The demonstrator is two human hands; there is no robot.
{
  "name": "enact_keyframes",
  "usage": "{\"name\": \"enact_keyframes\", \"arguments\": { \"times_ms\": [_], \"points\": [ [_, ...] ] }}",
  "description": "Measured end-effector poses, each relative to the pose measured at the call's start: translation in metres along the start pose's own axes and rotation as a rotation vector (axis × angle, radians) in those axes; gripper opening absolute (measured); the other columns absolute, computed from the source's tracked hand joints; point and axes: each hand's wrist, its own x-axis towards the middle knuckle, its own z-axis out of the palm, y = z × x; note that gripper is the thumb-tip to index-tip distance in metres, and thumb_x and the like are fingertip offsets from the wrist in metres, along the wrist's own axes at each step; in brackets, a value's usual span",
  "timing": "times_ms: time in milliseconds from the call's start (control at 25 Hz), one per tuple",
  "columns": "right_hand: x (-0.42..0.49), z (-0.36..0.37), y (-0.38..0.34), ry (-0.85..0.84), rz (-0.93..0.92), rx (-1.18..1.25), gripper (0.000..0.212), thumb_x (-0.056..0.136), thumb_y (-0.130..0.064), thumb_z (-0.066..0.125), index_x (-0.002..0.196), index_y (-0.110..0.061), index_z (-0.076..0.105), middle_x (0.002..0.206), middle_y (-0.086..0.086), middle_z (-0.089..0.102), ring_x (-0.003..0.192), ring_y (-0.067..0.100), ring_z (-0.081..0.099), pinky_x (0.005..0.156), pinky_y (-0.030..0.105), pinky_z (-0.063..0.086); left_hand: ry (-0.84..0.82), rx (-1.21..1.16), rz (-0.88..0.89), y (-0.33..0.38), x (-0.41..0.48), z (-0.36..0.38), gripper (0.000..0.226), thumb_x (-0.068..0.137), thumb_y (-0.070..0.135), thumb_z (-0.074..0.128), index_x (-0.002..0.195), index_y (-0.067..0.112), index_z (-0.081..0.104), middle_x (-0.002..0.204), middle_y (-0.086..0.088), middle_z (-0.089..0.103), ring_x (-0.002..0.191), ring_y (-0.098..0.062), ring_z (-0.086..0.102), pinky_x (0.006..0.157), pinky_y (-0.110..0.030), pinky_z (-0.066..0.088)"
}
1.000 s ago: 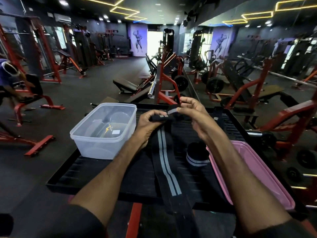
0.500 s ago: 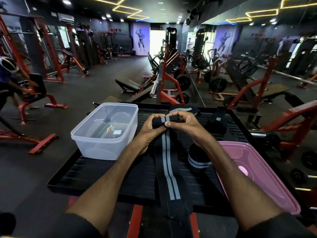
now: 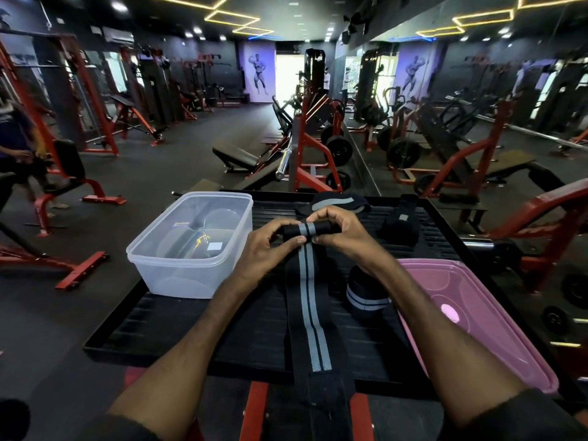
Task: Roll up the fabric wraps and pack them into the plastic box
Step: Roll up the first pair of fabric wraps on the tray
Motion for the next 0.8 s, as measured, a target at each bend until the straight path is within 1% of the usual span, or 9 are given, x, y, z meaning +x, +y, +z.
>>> {"name": "enact_keyframes", "arguments": {
  "times_ms": [80, 160, 280, 360, 440, 560, 640, 720, 800],
  "points": [
    [-0.002, -0.007, -0.010, -0.129, 0.193, 0.190, 0.037, 0.081, 0.003, 0.075, 0.113, -0.016, 0.071, 0.110, 0.004, 0.071, 0.102, 0.012, 0.066, 0.090, 0.033, 0.053, 0.027, 0.022, 0.054, 0.000, -0.002, -0.003, 0.033, 0.086, 0.021, 0.079, 0.118, 0.015, 0.070, 0.112, 0.005, 0.073, 0.107, -0.007, 0.069, 0.098, -0.032, 0.055],
    [0.000, -0.008, -0.016, -0.158, 0.306, 0.314, 0.028, 0.086, -0.010, 0.074, 0.111, -0.022, 0.072, 0.110, -0.002, 0.073, 0.100, 0.009, 0.066, 0.089, 0.036, 0.046, 0.035, 0.036, 0.108, 0.000, -0.003, -0.004, 0.035, 0.085, 0.018, 0.080, 0.118, 0.013, 0.070, 0.112, 0.003, 0.073, 0.107, -0.008, 0.069, 0.098, -0.031, 0.055],
    [0.003, -0.002, -0.015, -0.086, 0.377, 0.292, 0.026, 0.091, -0.023, 0.070, 0.117, -0.019, 0.071, 0.104, -0.002, 0.073, 0.101, 0.011, 0.067, 0.091, 0.040, 0.047, 0.029, 0.020, 0.125, 0.002, -0.002, -0.004, 0.037, 0.081, 0.017, 0.082, 0.116, 0.012, 0.071, 0.112, 0.005, 0.073, 0.108, -0.006, 0.069, 0.099, -0.027, 0.053],
    [0.000, 0.001, -0.009, -0.159, 0.410, 0.238, 0.032, 0.097, -0.034, 0.064, 0.125, -0.018, 0.066, 0.121, 0.003, 0.070, 0.115, 0.019, 0.065, 0.098, 0.044, 0.050, 0.035, -0.027, 0.084, 0.000, -0.003, -0.002, 0.037, 0.080, 0.016, 0.083, 0.115, 0.014, 0.072, 0.113, 0.006, 0.073, 0.110, -0.006, 0.068, 0.100, -0.027, 0.052],
    [-0.004, 0.002, -0.007, -0.232, 0.381, 0.122, 0.035, 0.101, -0.042, 0.057, 0.128, -0.020, 0.062, 0.133, 0.003, 0.064, 0.124, 0.018, 0.060, 0.099, 0.046, 0.051, 0.050, -0.139, 0.002, -0.001, -0.005, 0.002, 0.038, 0.078, 0.011, 0.084, 0.114, 0.016, 0.072, 0.113, 0.003, 0.073, 0.111, -0.009, 0.068, 0.100, -0.029, 0.052],
    [-0.009, 0.009, -0.010, -0.184, 0.209, -0.050, 0.029, 0.104, -0.034, 0.052, 0.128, -0.019, 0.060, 0.132, 0.002, 0.060, 0.117, 0.008, 0.056, 0.091, 0.023, 0.046, 0.057, -0.348, -0.105, -0.003, -0.014, 0.014, 0.044, 0.082, 0.003, 0.079, 0.122, 0.015, 0.066, 0.125, -0.001, 0.068, 0.123, -0.013, 0.061, 0.109, -0.036, 0.046],
    [-0.010, 0.015, -0.009, -0.142, 0.131, -0.053, 0.028, 0.105, -0.023, 0.052, 0.129, -0.011, 0.059, 0.132, 0.007, 0.060, 0.116, 0.007, 0.056, 0.090, 0.014, 0.046, 0.004, -0.436, -0.218, -0.003, -0.018, 0.023, 0.058, 0.085, 0.016, 0.077, 0.138, 0.018, 0.053, 0.142, -0.002, 0.057, 0.136, -0.012, 0.050, 0.117, -0.036, 0.038],
    [-0.012, 0.018, -0.005, -0.145, 0.088, -0.057, 0.027, 0.105, -0.015, 0.051, 0.129, -0.004, 0.058, 0.129, 0.013, 0.059, 0.113, 0.006, 0.056, 0.091, 0.010, 0.045, -0.098, -0.546, -0.394, 0.005, -0.021, 0.028, 0.071, 0.084, 0.038, 0.077, 0.144, 0.040, 0.039, 0.152, -0.001, 0.047, 0.141, -0.014, 0.044, 0.121, -0.044, 0.031],
    [-0.013, 0.019, -0.002, -0.153, 0.046, -0.069, 0.025, 0.104, -0.010, 0.052, 0.127, -0.001, 0.057, 0.127, 0.017, 0.059, 0.111, 0.006, 0.056, 0.094, 0.011, 0.045, -0.114, -0.676, -0.523, 0.015, -0.019, 0.029, 0.061, 0.091, 0.044, 0.069, 0.141, 0.047, 0.036, 0.152, -0.004, 0.047, 0.139, -0.019, 0.048, 0.120, -0.050, 0.032]
  ]
}}
